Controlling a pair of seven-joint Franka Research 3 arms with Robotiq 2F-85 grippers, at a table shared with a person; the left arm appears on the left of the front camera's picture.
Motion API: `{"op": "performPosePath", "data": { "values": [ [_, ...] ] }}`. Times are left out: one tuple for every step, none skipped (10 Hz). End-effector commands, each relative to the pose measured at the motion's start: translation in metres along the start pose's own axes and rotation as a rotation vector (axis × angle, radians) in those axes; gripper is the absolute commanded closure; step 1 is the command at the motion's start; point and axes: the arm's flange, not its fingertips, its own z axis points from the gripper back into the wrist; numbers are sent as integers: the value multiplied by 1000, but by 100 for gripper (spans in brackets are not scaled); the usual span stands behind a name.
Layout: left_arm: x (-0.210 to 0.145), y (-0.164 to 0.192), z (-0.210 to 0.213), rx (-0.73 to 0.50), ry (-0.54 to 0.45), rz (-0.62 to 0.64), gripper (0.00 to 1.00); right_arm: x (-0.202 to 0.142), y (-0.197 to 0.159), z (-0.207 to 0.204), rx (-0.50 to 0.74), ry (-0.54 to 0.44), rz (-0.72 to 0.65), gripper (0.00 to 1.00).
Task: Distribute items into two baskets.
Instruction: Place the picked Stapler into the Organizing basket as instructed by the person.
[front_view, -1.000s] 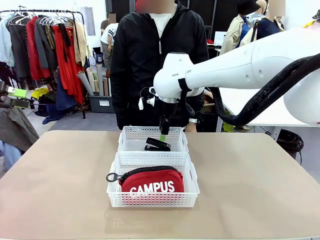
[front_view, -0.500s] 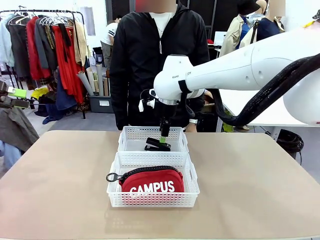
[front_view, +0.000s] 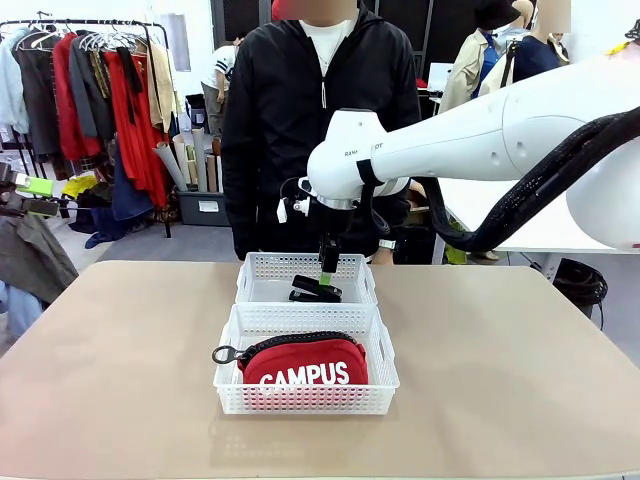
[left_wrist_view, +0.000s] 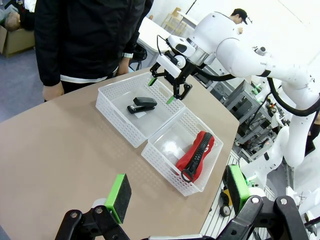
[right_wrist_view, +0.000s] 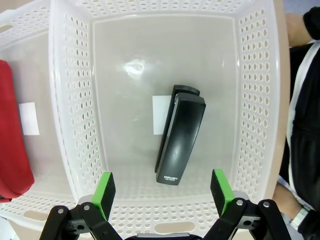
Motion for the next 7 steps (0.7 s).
{"op": "performPosePath", "data": {
  "values": [
    [0, -1, 1, 0, -4, -2, 0, 0, -2, 3, -7, -4, 8, 0],
    [0, -1, 1, 0, -4, -2, 0, 0, -2, 3, -7, -4, 8, 0],
    [0, -1, 1, 0, -4, -2, 0, 0, -2, 3, -7, -4, 8, 0],
    [0, -1, 1, 0, -4, -2, 0, 0, -2, 3, -7, -4, 8, 0],
    [0, -1, 1, 0, -4, -2, 0, 0, -2, 3, -7, -4, 8, 0],
    [0, -1, 1, 0, -4, -2, 0, 0, -2, 3, -7, -4, 8, 0],
    [0, -1, 1, 0, -4, -2, 0, 0, -2, 3, -7, -4, 8, 0]
  ]
}}
